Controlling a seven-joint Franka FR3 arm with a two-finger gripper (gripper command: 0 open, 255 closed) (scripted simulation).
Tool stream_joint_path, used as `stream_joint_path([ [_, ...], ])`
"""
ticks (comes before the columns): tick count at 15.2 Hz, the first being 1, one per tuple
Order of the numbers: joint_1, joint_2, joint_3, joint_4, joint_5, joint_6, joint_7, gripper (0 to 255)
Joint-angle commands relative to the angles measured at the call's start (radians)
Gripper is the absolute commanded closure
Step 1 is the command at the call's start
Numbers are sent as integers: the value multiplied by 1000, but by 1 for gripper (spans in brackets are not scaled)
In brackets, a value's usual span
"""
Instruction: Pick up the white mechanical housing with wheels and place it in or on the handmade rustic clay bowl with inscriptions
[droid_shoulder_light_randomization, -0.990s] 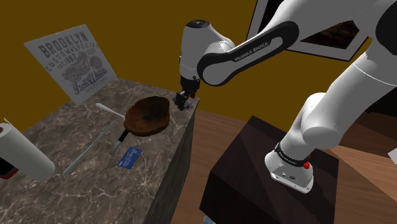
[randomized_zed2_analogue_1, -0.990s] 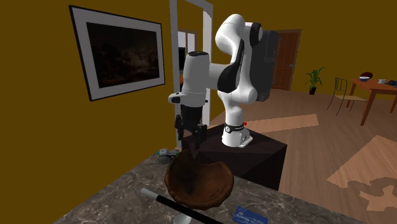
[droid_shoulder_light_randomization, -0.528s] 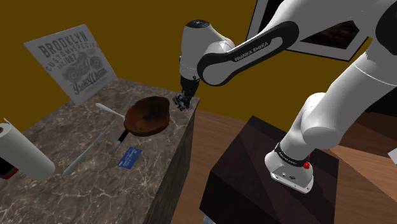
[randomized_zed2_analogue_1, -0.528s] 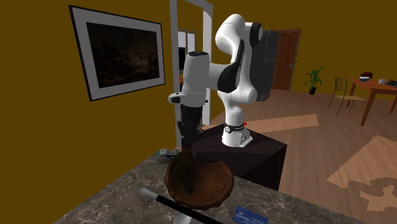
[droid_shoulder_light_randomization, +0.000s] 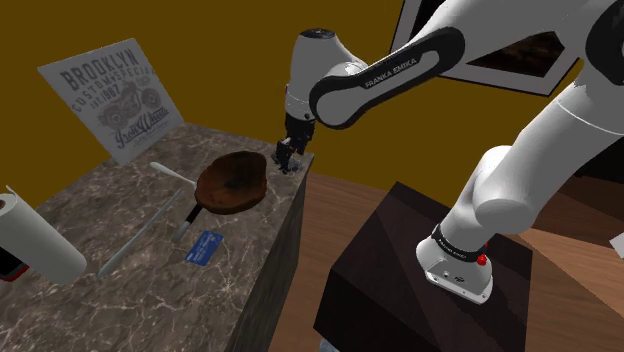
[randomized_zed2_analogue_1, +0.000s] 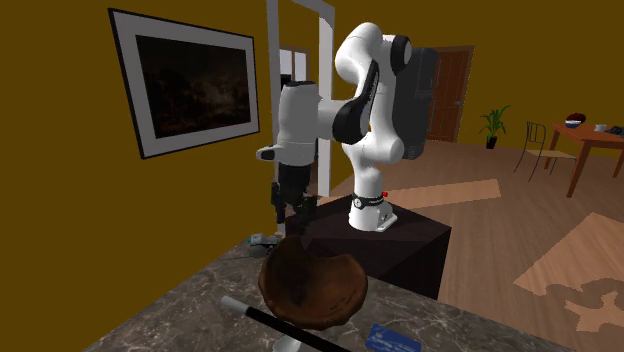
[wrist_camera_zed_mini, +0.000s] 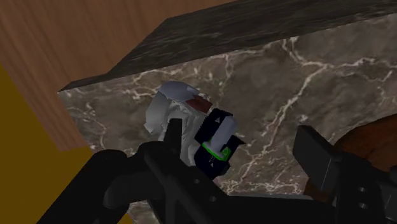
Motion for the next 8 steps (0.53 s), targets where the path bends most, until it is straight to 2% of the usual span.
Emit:
stream_joint_path([
  [1, -11, 19, -58, -1, 160, 73, -103, 0],
  [5, -26, 82, -173, 17, 599, 154, -405, 0],
  [6, -29, 90, -182, 21, 644, 154, -437, 0],
  [8, -25, 115, -174, 25, 661, 176, -448, 0],
])
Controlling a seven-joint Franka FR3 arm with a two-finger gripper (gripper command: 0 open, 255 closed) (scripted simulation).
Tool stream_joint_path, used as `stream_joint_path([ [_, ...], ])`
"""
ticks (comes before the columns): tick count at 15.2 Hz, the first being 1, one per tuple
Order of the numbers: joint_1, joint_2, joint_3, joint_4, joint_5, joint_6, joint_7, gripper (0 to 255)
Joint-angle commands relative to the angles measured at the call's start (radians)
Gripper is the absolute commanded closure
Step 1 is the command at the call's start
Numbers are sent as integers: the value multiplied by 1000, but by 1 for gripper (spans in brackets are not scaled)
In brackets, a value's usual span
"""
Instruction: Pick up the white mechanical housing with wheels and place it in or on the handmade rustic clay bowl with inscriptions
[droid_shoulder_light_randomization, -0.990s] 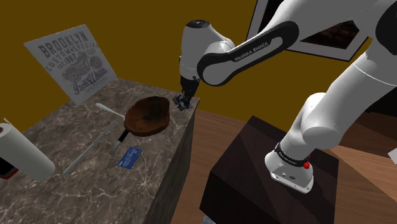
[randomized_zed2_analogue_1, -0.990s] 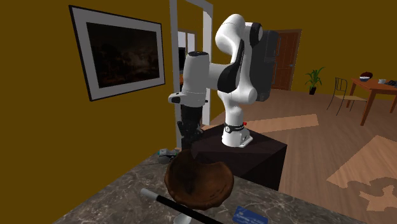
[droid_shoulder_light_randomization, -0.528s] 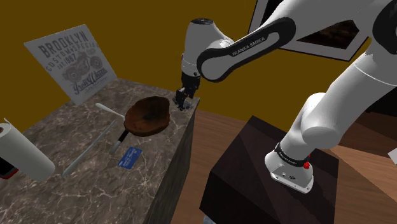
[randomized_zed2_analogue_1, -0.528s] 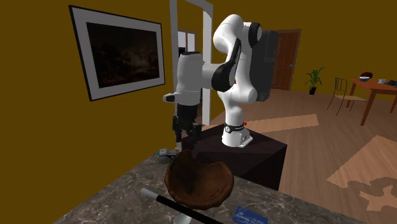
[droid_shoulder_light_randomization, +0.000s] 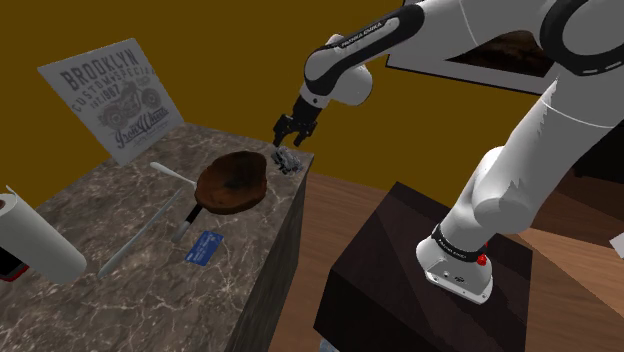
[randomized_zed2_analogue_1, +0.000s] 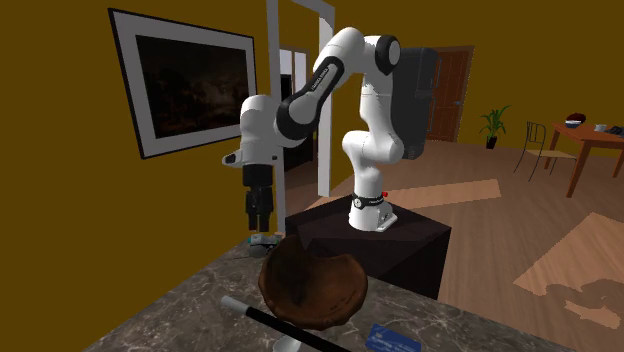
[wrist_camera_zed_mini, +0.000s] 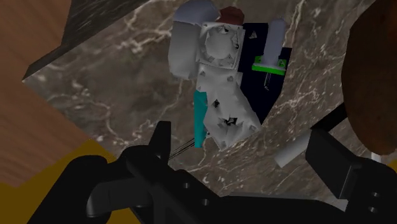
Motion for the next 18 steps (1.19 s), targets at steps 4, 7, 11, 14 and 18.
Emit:
stream_joint_path([
  [4, 11, 64, 10, 13, 67, 53, -47, 0],
  [7, 15, 84, 14, 18, 81, 69, -57, 0],
  [11, 15, 84, 14, 18, 81, 69, -57, 0],
  [14, 15, 84, 14, 18, 81, 69, -57, 255],
  [18, 15, 84, 14, 18, 81, 69, -57, 255],
])
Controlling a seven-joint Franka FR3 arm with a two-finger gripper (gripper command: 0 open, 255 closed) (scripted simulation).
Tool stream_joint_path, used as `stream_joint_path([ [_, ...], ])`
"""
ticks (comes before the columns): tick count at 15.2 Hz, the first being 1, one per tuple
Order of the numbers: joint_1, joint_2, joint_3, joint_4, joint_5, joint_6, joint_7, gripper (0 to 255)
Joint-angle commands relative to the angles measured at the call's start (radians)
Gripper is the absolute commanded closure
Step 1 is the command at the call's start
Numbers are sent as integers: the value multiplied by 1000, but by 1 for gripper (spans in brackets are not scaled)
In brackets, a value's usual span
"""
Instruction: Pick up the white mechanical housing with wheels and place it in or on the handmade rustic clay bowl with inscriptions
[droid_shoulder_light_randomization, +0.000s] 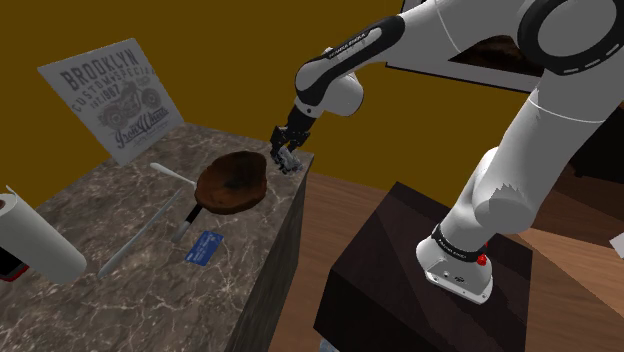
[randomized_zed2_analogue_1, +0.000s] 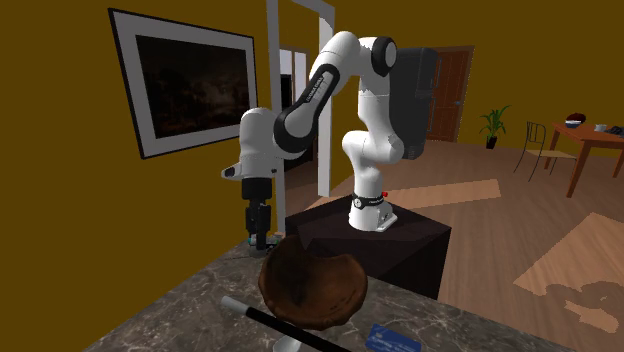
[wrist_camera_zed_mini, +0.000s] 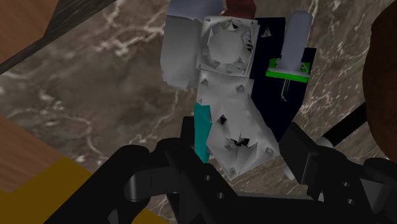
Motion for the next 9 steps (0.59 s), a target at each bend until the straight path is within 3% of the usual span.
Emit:
stream_joint_path([
  [1, 0, 0, 0, -1, 0, 0, 0, 255],
  [5, 0, 1, 0, -1, 0, 0, 0, 255],
  [9, -3, -38, -6, 8, -46, -41, 49, 255],
])
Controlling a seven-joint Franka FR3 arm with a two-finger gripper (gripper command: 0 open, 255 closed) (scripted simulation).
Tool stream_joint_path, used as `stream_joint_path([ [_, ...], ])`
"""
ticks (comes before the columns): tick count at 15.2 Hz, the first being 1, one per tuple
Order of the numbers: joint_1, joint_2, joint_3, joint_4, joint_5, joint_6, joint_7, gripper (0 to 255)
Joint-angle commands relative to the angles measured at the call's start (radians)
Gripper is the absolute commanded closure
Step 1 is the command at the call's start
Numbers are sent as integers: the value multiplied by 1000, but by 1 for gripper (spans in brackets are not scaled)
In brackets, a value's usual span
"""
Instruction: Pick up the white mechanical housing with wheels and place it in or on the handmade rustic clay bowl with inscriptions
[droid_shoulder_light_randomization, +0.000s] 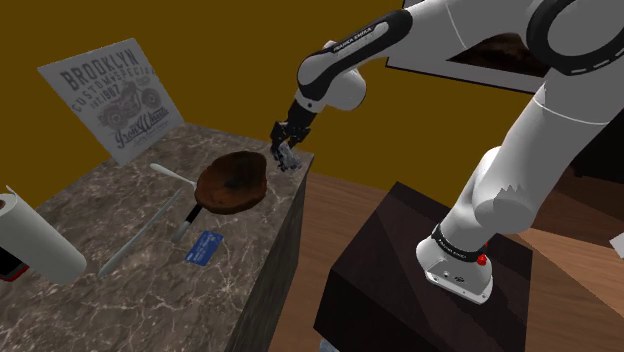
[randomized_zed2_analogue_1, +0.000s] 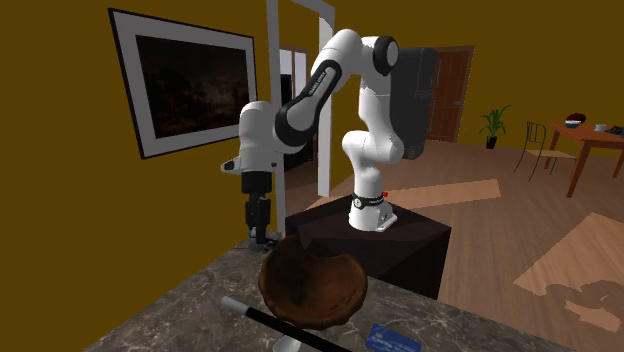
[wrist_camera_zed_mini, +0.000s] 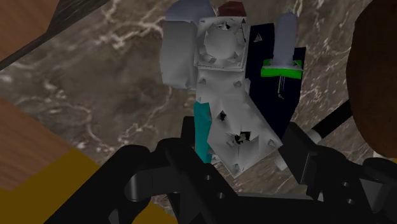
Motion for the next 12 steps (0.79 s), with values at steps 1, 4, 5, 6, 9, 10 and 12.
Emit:
stream_joint_path([
  [1, -1, -15, -2, 7, -20, -19, 22, 255],
  [4, -5, -42, -5, 17, -50, -51, 55, 255],
  [5, -6, -50, -5, 21, -60, -62, 65, 255],
  [6, -7, -59, -6, 25, -69, -73, 75, 255],
  [9, -11, -82, -8, 39, -95, -106, 104, 255],
  [10, -12, -90, -8, 44, -103, -117, 114, 255],
  [12, -15, -104, -9, 55, -119, -140, 132, 255],
])
